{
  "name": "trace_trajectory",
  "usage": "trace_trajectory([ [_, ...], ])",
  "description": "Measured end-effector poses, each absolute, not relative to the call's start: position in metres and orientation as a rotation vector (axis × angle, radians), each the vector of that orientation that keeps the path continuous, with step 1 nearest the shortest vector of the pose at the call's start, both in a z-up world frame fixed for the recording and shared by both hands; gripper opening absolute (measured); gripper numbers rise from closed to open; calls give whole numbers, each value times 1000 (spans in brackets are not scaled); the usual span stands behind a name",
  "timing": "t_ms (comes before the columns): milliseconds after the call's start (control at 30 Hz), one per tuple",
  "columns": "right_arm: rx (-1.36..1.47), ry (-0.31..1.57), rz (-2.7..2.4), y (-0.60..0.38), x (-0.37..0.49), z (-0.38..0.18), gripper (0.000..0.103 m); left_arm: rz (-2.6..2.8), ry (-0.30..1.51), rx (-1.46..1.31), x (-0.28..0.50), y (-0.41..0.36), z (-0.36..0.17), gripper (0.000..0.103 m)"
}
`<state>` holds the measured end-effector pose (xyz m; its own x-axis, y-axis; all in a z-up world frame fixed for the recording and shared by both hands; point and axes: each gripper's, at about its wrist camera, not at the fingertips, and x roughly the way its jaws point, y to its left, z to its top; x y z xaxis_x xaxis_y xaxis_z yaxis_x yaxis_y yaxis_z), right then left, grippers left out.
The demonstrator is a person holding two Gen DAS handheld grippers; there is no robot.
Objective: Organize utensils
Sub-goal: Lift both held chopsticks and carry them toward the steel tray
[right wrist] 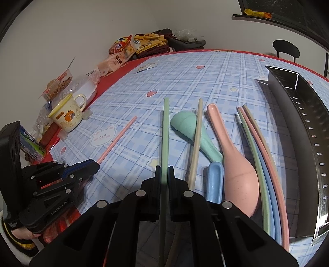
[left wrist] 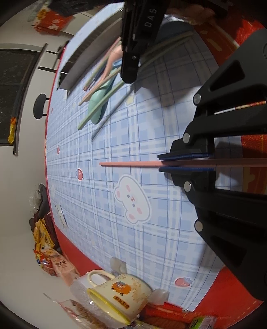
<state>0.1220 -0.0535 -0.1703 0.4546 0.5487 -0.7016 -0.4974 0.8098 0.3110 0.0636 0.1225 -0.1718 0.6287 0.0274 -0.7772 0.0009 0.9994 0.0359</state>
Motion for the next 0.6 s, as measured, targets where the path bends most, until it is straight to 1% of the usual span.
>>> trace_trajectory([
  [233, 61, 873, 652, -54, 119, -169, 6, -45, 855, -118, 59, 143, -169, 10],
  [467, 35, 914, 634, -50, 123, -173, 7, -29, 849, -114, 57, 141, -167, 10],
  [533, 14, 910, 623, -47, 122, -173, 12, -27, 849, -118, 56, 143, -167, 10],
  [600, -16, 907, 613, -43, 120, -173, 13, -29, 849, -127, 56, 144, -168, 10],
])
